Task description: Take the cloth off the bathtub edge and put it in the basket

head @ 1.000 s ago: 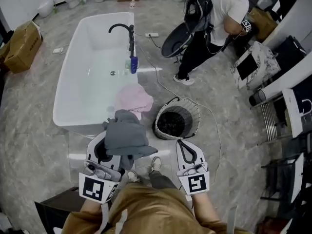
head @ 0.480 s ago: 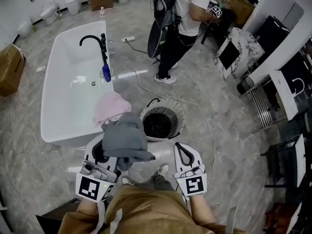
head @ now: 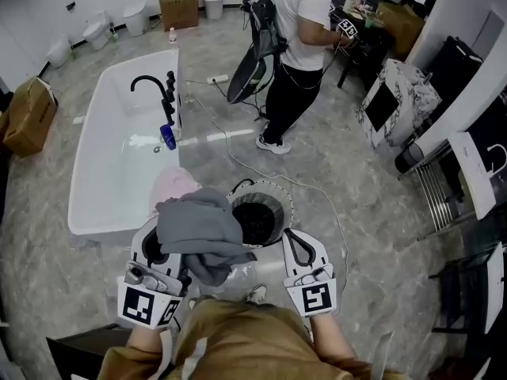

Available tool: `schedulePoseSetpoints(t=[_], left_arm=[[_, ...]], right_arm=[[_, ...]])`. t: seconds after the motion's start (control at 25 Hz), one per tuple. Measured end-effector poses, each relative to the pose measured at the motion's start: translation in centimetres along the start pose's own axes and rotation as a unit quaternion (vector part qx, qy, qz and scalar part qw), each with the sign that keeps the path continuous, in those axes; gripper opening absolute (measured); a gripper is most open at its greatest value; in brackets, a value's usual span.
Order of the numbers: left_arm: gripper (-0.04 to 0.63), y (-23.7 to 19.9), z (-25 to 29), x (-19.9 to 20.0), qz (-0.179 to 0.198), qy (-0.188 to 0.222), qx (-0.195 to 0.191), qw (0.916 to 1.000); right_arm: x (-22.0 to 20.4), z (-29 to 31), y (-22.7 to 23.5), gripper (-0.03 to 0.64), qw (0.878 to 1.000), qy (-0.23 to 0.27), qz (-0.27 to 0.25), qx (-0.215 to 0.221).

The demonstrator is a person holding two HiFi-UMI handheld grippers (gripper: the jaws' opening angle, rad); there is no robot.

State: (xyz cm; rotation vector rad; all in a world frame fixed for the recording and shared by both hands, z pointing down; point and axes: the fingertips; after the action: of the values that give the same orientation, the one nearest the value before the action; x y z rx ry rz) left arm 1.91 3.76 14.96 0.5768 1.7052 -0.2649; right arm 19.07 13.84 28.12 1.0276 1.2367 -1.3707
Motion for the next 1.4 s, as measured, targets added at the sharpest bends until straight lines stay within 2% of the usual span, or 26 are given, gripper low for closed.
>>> schedulePoseSetpoints(t=[0.24, 0.52, 1.0, 1.24, 1.4], left_arm=[[0.064, 2.1, 2.3, 0.1, -0.002, 0.001, 0.012, 0.9999], [0.064, 2.9, 4.6, 1.4, -0.004, 0.010, -0.023, 0.9997], [0.064, 4.4, 9.2, -3.1, 0.002, -0.018, -0.082, 0.9965], [0.064, 3.8, 12.7, -3.4, 0.006, 0.005, -0.100, 0.9950], [0.064, 4.1, 15.0, -1.3, 0.004, 0.041, -0.116, 0.9924]], right_arm=[[-0.1, 0.4, 2.7, 0.006, 1.000, 0.012, 0.002, 0.015], [0.0, 1.1, 2.8, 0.006, 1.000, 0.012, 0.028, 0.006], [0.1, 1.9, 3.3, 0.006, 1.000, -0.004, 0.018, -0.018], [-0.3, 3.2, 5.2, 0.006, 0.999, 0.001, 0.016, -0.046], [0.3, 3.9, 6.5, 0.006, 0.998, 0.005, 0.015, -0.059]])
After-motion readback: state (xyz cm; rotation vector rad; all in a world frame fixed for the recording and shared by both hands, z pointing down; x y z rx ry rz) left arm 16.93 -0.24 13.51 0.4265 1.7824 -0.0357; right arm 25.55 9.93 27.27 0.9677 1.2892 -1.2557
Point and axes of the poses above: the fingertips, and each gripper's own axes: z forward along the fingers, y to its right, x out of its top, and after that the axes turned 5 degrees about z, right-handed
